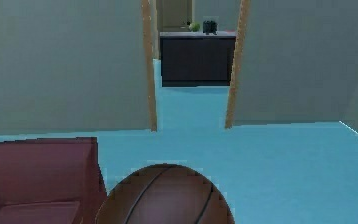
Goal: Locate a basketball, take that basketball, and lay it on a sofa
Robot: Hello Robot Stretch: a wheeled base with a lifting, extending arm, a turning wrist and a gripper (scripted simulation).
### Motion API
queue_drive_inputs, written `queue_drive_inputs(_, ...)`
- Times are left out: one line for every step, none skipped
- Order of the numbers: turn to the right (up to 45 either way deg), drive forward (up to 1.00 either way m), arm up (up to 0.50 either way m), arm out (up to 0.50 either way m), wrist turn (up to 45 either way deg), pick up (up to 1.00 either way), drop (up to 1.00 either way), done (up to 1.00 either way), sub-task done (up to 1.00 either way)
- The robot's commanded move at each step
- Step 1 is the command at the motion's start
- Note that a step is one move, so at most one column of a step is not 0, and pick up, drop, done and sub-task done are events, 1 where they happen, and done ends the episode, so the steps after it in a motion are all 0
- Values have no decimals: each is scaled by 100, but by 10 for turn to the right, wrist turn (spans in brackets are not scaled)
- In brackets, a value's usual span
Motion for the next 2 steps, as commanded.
queue_drive_inputs(-60,0,0,0,0,0,0,0,0)
queue_drive_inputs(-30,0,0,0,0,0,0,0,0)
